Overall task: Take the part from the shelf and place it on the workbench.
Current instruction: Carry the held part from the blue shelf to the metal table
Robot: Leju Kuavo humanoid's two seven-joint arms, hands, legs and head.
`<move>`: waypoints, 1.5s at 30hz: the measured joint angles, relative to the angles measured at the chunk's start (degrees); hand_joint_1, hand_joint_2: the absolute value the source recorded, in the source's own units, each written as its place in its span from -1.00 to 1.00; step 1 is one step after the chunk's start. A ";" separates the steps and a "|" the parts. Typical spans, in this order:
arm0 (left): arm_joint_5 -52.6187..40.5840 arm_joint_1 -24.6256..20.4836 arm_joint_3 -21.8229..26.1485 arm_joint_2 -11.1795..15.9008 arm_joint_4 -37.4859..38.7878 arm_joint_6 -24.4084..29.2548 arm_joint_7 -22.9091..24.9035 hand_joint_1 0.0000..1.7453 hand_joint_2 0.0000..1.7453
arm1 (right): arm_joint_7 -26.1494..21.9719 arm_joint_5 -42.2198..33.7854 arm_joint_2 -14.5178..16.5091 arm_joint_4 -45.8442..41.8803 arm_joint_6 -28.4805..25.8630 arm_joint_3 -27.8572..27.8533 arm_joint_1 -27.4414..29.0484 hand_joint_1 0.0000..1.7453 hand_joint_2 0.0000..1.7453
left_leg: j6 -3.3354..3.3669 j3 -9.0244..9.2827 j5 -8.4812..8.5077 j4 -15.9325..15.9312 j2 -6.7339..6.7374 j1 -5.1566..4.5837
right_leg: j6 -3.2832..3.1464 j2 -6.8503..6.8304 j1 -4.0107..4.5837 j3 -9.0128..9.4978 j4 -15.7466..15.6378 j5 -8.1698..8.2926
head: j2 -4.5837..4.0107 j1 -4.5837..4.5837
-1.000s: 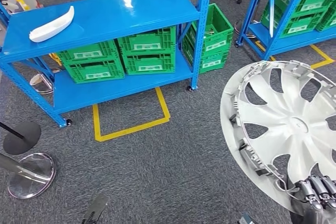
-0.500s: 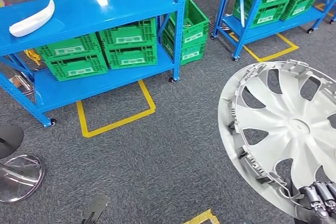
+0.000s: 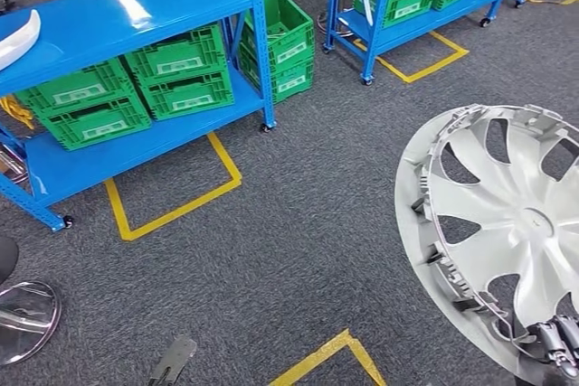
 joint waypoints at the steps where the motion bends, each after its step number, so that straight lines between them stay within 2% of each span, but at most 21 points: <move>1: 0.00 -0.02 0.00 0.00 0.00 -0.03 0.00 -1.00 1.00 | 0.03 0.01 0.01 0.00 0.00 -0.04 0.05 1.00 1.00 | 0.12 2.60 1.29 -3.60 -0.72 0.07 | 0.28 0.56 -0.06 -0.50 0.16 0.36 | 0.00 0.00; 4: 0.03 -0.06 0.00 -0.04 0.00 -0.19 -0.02 -1.00 1.00 | 0.27 0.01 0.01 -0.09 0.00 -0.12 0.12 1.00 1.00 | 0.60 8.23 1.40 -12.59 -3.06 0.27 | 1.24 1.89 0.03 -1.80 0.86 1.29 | 0.00 0.01; 7: 0.12 0.04 0.01 -0.07 0.00 -0.33 -0.02 -1.00 1.00 | 0.43 -0.03 0.01 -0.30 0.00 -0.15 0.34 1.00 1.00 | 1.52 7.95 0.95 -13.44 -2.17 0.41 | 2.11 2.41 0.03 -3.11 1.54 1.75 | 0.00 0.11; 9: 0.20 0.13 0.03 -0.07 0.00 -0.54 -0.02 -1.00 1.00 | 0.60 0.03 0.00 -0.42 0.00 -0.15 0.55 1.00 1.00 | 2.30 7.58 1.40 -13.45 -1.15 0.48 | 2.59 0.63 0.02 -4.84 5.17 -0.77 | 0.00 0.45; 11: 0.30 0.29 0.05 -0.05 0.00 -0.88 -0.01 -1.00 1.00 | 1.09 0.17 0.00 -0.44 0.00 -0.13 0.55 1.00 1.00 | 2.79 7.21 1.77 -13.44 -0.03 0.22 | 3.03 -1.34 0.03 -7.76 12.89 -5.07 | 0.00 0.79; 13: 0.45 0.47 0.09 -0.01 0.00 -1.18 0.12 -1.00 1.00 | 1.81 0.36 0.00 -0.44 0.00 -0.15 0.54 1.00 1.00 | 2.98 6.86 2.04 -13.42 1.31 -0.02 | 3.15 -1.89 0.02 -9.07 18.06 -7.15 | 0.00 0.80; 14: 0.50 0.50 0.10 -0.01 0.00 -1.27 0.22 -1.00 1.00 | 2.14 0.44 0.00 -0.44 0.00 -0.18 0.58 1.00 1.00 | 3.00 6.76 2.15 -13.41 1.93 -0.13 | 3.05 -2.01 0.04 -8.07 17.44 -6.70 | 0.00 0.80; 17: 0.50 0.38 0.13 -0.08 0.00 -1.26 0.57 -1.00 1.00 | 2.80 0.56 0.00 -0.47 0.00 -0.21 0.61 1.00 1.00 | 2.79 6.77 2.33 -13.35 3.46 -0.48 | 2.18 -3.95 0.46 -0.33 5.98 -3.06 | 0.00 0.80; 19: 0.37 0.32 0.13 -0.11 0.00 -1.08 0.77 -1.00 1.00 | 3.28 0.71 0.00 -0.63 0.00 -0.22 0.65 1.00 1.00 | 2.35 6.65 2.53 -13.24 4.27 -0.72 | 1.39 -5.08 0.91 2.25 1.50 -2.43 | 0.00 0.75; 21: 0.21 0.27 0.13 -0.17 0.00 -0.97 0.79 -1.00 1.00 | 3.89 0.91 0.01 -0.85 0.00 -0.28 0.77 1.00 1.00 | 1.80 6.52 2.78 -13.21 5.10 -0.80 | 0.70 -4.39 1.04 1.81 1.26 -2.20 | 0.00 0.72; 23: 0.12 0.12 0.13 -0.22 0.00 -0.91 0.74 -1.00 1.00 | 4.36 1.01 0.02 -1.09 0.00 -0.39 0.86 1.00 1.00 | 1.16 6.05 1.76 -12.17 4.35 -0.72 | 0.00 -3.49 0.75 1.45 1.01 -1.65 | 0.00 0.65; 26: 0.07 0.16 0.14 -0.20 0.00 -0.85 0.68 -1.00 1.00 | 4.72 1.05 0.02 -1.36 0.00 -0.53 0.82 1.00 1.00 | 0.40 2.05 -3.89 -3.07 1.18 -0.42 | -0.64 -2.11 0.40 0.76 0.80 -0.79 | 0.00 0.48; 28: 0.06 0.44 0.15 -0.16 0.00 -0.80 0.68 -1.00 1.00 | 4.97 1.04 0.02 -1.39 0.00 -0.68 0.83 1.00 1.00 | 0.32 -0.56 -5.96 2.94 0.52 -0.34 | -0.61 -0.90 0.40 0.13 0.83 -0.33 | 0.00 0.51; 30: 0.03 0.57 0.15 -0.15 0.00 -0.67 0.69 -1.00 1.00 | 5.33 1.01 0.02 -1.40 0.00 -0.89 0.87 1.00 1.00 | 0.48 0.62 -3.57 0.88 0.19 -0.33 | -0.36 0.44 0.40 -0.27 0.92 0.07 | 0.00 0.50; 33: 0.00 0.50 0.19 -0.14 0.00 -0.36 0.95 -1.00 1.00 | 5.86 0.90 0.02 -1.41 0.00 -1.12 0.86 1.00 1.00 | 0.91 6.36 1.22 -10.38 -2.36 -0.10 | 0.25 2.15 0.50 -0.80 1.34 0.50 | 0.00 0.55; 35: 0.00 0.52 0.22 -0.16 0.00 -0.01 1.40 -1.00 1.00 | 6.20 0.84 0.03 -1.45 0.00 -1.19 0.87 1.00 1.00 | 1.26 7.42 1.39 -13.01 -3.49 -0.09 | 0.84 3.05 0.49 -1.40 1.53 0.88 | 0.00 0.61; 37: 0.00 0.60 0.25 -0.16 0.00 0.33 1.92 -1.00 1.00 | 6.59 0.91 0.04 -1.51 0.00 -1.22 1.01 1.00 1.00 | 1.86 7.25 1.78 -13.17 -2.51 -0.11 | 1.51 3.57 0.29 -2.05 1.51 1.27 | 0.00 0.59; 39: 0.00 0.60 0.30 -0.14 0.00 0.54 2.24 -1.00 1.00 | 6.93 1.15 0.04 -1.57 0.00 -1.23 1.09 1.00 1.00 | 2.53 7.08 2.22 -13.31 -1.37 0.05 | 2.08 1.63 0.28 -3.40 3.81 -0.24 | 0.00 0.88; 41: 0.00 0.79 0.36 -0.10 0.00 0.60 2.31 -1.00 1.00 | 7.13 1.37 0.04 -1.64 0.00 -1.20 0.91 1.00 1.00 | 2.84 6.83 2.41 -13.33 -0.15 0.07 | 2.61 -1.07 0.24 -6.35 10.81 -4.27 | 0.00 1.23; 43: 0.00 1.15 0.40 -0.07 0.00 0.60 2.33 -1.00 1.00 | 7.22 1.46 0.03 -1.66 0.00 -1.18 0.81 1.00 1.00 | 2.87 6.61 2.48 -13.32 1.23 0.05 | 3.03 -1.86 0.07 -9.06 17.80 -7.34 | 0.00 1.28; 45: 0.00 1.28 0.44 -0.08 0.00 0.60 2.34 -1.00 1.00 | 7.30 1.52 0.03 -1.66 0.00 -1.18 0.86 1.00 1.00 | 2.80 6.58 2.50 -13.31 2.55 0.05 | 3.12 -2.18 -0.07 -7.76 16.93 -6.39 | 0.00 1.29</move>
